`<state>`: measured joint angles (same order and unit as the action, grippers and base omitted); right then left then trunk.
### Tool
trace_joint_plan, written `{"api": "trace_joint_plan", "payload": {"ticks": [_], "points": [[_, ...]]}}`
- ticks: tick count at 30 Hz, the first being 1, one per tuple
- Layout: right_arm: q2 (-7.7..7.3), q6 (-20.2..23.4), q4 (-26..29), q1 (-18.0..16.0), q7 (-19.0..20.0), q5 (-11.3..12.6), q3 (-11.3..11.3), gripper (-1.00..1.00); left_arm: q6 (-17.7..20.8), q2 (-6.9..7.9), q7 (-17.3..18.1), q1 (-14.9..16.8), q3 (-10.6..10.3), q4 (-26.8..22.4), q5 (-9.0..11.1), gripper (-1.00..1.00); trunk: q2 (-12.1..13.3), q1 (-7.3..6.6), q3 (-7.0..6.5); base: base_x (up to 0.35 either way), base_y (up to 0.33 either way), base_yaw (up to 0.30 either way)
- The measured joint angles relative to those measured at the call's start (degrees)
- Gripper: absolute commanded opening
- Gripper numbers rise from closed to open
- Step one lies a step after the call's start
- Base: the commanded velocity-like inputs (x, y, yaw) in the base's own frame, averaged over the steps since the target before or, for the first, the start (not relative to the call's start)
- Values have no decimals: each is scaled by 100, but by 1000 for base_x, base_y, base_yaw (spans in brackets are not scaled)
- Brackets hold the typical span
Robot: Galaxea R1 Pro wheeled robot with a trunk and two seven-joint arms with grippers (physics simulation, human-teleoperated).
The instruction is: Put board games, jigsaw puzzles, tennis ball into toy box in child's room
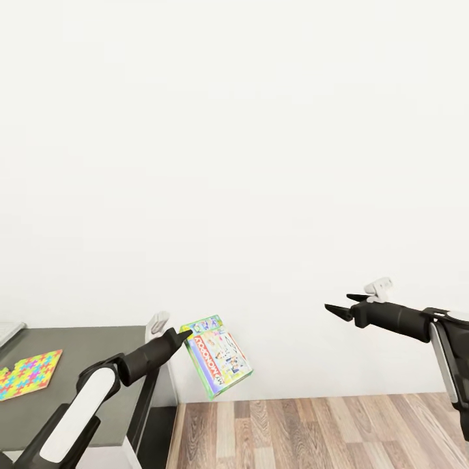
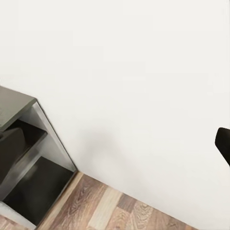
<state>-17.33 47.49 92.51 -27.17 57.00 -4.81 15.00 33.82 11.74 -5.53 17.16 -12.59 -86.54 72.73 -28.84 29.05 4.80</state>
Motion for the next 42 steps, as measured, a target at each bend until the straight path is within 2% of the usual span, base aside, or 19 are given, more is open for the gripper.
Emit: {"api": "trace_joint_plan", "payload": {"ticks": [6,18,25,42], "points": [[6,2,-3,-2,-19,4,-22,100,6,67,4,-36,1,-222,14,-100,242,-132,-103,0,0,211],[3,22,-3,-4,-33,3,-48,100,-68,122,41,-146,10,-206,-15,-100,244,-132,-75,0,0,287],[2,23,-3,-2,-34,4,-57,100,-74,124,78,-292,237,-199,-2,-100,244,-132,-57,0,0,292],[1,23,-3,-2,-34,3,-67,100,-93,123,131,-352,264,-200,-19,-100,244,-132,-15,0,0,293]]}}
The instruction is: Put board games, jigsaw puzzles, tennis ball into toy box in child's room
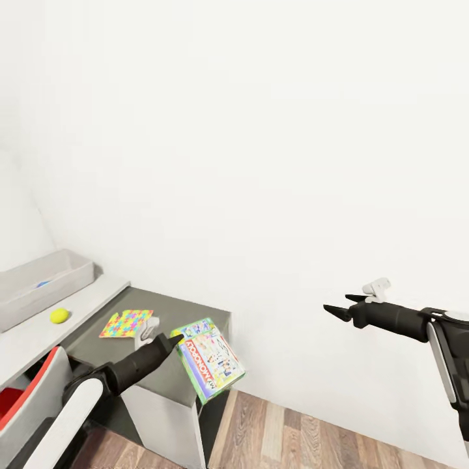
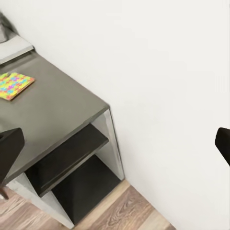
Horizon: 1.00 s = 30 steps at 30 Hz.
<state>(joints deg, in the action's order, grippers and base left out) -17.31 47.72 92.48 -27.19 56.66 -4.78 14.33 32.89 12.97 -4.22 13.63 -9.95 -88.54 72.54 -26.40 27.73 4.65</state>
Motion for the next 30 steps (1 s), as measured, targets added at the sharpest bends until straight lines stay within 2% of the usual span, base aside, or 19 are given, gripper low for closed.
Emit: {"api": "trace_joint_plan", "payload": {"ticks": [2,3,7,9,10,11,12,13,15,17,19,20,21,23,24,30], "points": [[0,0,0,0,0,0,0,100,1,0,5,0,24,0,3,-100,0,0,5,0,0,293],[0,0,0,0,0,0,-3,100,33,1,12,1,134,-17,24,-100,0,0,7,19,11,293],[3,-3,-1,-3,-5,-2,-14,100,111,3,7,121,266,-75,57,-100,-1,-2,18,188,84,284],[37,-5,0,-23,-36,-4,-18,100,399,6,-3,317,429,-114,75,-100,-1,-3,24,284,94,185],[114,-10,0,-42,-68,-4,-11,100,687,7,-18,434,632,-152,73,-100,-1,-3,26,311,95,93],[230,-18,1,-59,-94,-3,-5,100,967,5,-28,533,923,-188,99,-100,-1,-3,27,325,96,47],[412,-49,1,-84,-121,-1,-5,100,1295,7,-36,663,1327,-246,106,-100,-1,-3,28,327,96,38],[472,-62,1,-91,-132,-5,-6,100,1400,9,-40,712,1435,-265,66,-100,-1,-3,29,332,95,24],[607,-109,1,-97,-176,-10,-12,100,1659,10,-48,883,1663,-316,227,-100,-1,-3,29,335,93,13],[656,-203,1,-94,-198,-12,-13,100,1762,15,-59,1002,1743,-331,357,-100,-1,-4,30,338,100,6],[694,-302,0,-71,-213,-12,-19,100,1915,51,-64,1160,1811,-347,578,-100,-2,-3,30,328,133,2],[697,-310,0,-69,-214,-13,-20,100,1940,59,-66,1171,1826,-345,546,-100,-1,-3,30,269,216,1],[700,-307,0,-63,-209,-12,-14,100,2028,78,-69,1168,2013,-345,630,-100,-1,-3,30,254,233,8],[703,-291,-1,-61,-205,-11,-2,100,2179,83,-70,1150,2243,-346,652,-100,-1,-2,30,153,291,161],[705,-271,-2,-84,-214,-13,14,100,2371,66,-71,1134,2498,-347,667,-100,0,0,29,64,323,259],[710,-249,-1,-101,-243,-12,17,100,2420,31,-78,1133,2542,-351,665,-100,0,0,29,25,248,282]]}}
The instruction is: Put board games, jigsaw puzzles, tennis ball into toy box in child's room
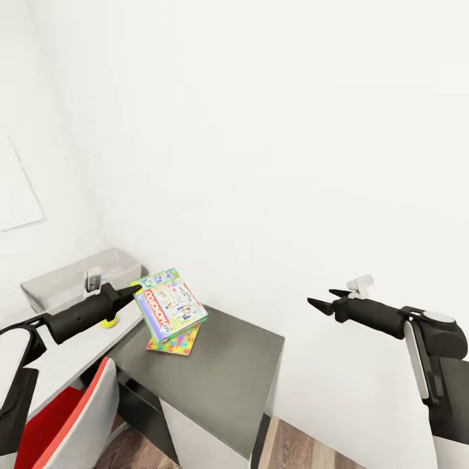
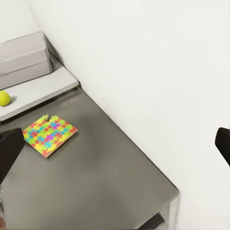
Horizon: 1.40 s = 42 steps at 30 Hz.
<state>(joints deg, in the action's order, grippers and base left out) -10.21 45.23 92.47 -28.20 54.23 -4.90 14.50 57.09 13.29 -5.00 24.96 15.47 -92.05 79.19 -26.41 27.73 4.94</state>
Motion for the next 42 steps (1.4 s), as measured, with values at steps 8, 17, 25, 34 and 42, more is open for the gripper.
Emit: {"api": "trace_joint_plan", "payload": {"ticks": [8,17,25,34,42], "points": [[-5,5,1,-10,-11,-3,-3,100,13,-11,2,29,3,-3,15,-100,0,0,0,3,33,296],[-7,10,1,-33,-4,0,-8,100,139,-345,-2246,1789,-620,-1,1745,-100,-3,-1,13,0,2,274],[-14,3,0,-38,-3,-3,-7,100,199,-220,-3599,2092,-786,12,2474,-100,1,0,63,1,188,236],[-21,-47,0,-24,-2,2,-3,100,198,-99,-3633,2094,-796,13,2508,-100,0,-1,86,120,329,77],[-45,-32,1,-19,21,4,10,100,210,-71,-3635,2086,-827,31,2488,-100,0,-1,88,176,287,4]]}}
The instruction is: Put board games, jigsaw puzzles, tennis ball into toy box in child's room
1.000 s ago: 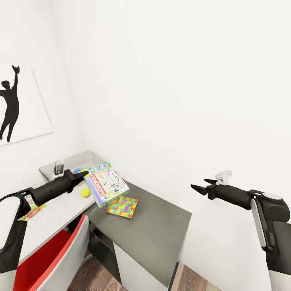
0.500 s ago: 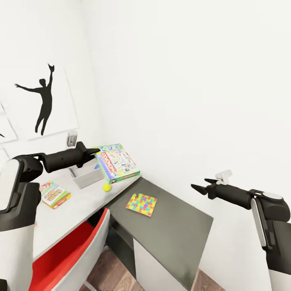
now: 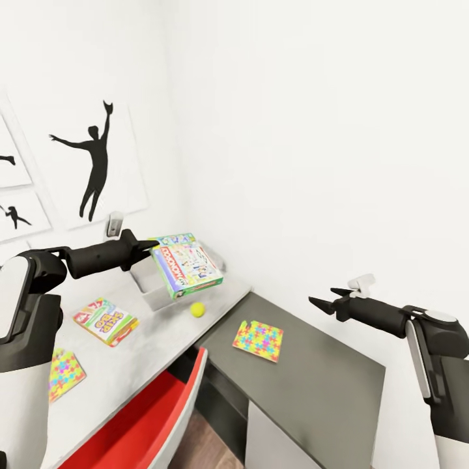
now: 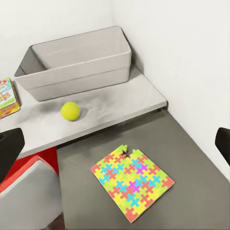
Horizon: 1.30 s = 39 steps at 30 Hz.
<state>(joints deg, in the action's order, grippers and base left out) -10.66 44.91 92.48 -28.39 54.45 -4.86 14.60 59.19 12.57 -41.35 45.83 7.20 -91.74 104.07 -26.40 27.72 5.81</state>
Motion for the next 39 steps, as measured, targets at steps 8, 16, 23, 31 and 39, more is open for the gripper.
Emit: {"api": "trace_joint_plan", "payload": {"ticks": [8,16,23,31,39], "points": [[2,55,1,-18,14,5,7,100,-28,-35,-31,12,-31,79,-23,-100,0,1,-4,31,42,133],[16,70,1,-20,11,5,8,100,-42,-62,-319,3,-27,196,-51,-100,-1,1,-5,2,2,284],[2,68,0,-27,0,6,8,100,-77,-84,-360,4,-37,231,-54,-100,-1,0,-5,35,18,297],[2,61,2,-30,-14,1,9,100,-74,-90,-375,2,-39,243,-59,-100,-1,0,-5,189,231,298],[-22,64,1,-44,-16,0,9,100,-126,-154,-406,6,-55,263,-59,-100,-1,1,2,69,100,207]]}}
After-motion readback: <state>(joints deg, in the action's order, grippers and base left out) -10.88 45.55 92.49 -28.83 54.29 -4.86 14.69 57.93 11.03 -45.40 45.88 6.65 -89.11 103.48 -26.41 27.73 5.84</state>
